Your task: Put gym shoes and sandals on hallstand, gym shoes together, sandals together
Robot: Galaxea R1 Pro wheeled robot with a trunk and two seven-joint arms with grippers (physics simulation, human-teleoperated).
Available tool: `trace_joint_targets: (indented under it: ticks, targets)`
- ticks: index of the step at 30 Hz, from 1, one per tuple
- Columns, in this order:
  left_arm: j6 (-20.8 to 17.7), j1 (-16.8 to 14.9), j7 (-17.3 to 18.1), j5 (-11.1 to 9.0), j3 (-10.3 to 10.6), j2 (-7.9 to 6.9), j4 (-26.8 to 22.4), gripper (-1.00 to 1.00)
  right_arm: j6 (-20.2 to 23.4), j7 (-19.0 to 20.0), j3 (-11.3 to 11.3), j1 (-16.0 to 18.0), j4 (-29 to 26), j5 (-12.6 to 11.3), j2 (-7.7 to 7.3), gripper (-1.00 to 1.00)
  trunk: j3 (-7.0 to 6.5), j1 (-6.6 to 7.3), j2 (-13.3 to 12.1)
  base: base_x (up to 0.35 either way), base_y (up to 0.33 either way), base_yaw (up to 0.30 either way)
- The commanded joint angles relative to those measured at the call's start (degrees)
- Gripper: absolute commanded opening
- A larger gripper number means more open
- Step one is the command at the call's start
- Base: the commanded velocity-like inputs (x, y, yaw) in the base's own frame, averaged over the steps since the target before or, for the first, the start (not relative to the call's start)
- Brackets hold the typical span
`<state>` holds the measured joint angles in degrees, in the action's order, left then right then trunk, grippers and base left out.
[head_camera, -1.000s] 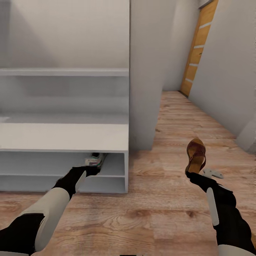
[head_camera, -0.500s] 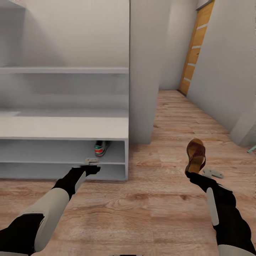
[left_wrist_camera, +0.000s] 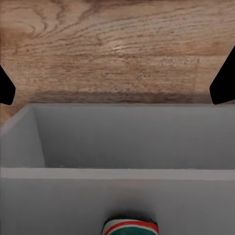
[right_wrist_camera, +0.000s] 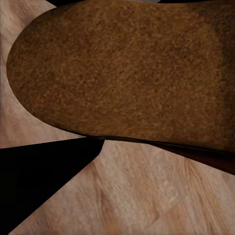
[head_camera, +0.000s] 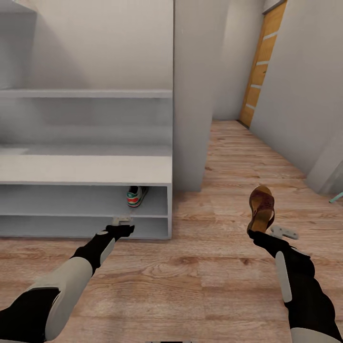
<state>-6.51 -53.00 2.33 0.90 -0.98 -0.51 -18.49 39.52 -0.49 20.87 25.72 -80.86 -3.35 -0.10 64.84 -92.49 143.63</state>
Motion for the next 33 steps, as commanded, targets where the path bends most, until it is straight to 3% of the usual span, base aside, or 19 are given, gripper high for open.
trace_joint_targets:
  ticks: [1, 33]
  targets:
    - [0.6, 0.0, 0.2, 0.0, -0.1, 0.05, 0.8, 1.00, 0.3, -0.2, 0.0, 0.0, 0.0, -0.6, 0.01, -1.00, 0.05, 0.01, 0.0, -0.105, 0.111, 0.000]
    - [0.9, 0.0, 0.2, 0.0, -0.1, 0.42, 2.1, 1.00, 0.3, -0.2, 0.0, 0.0, 0.1, -0.7, 0.02, -1.00, 0.05, 0.01, 0.0, -0.200, 0.247, 0.000]
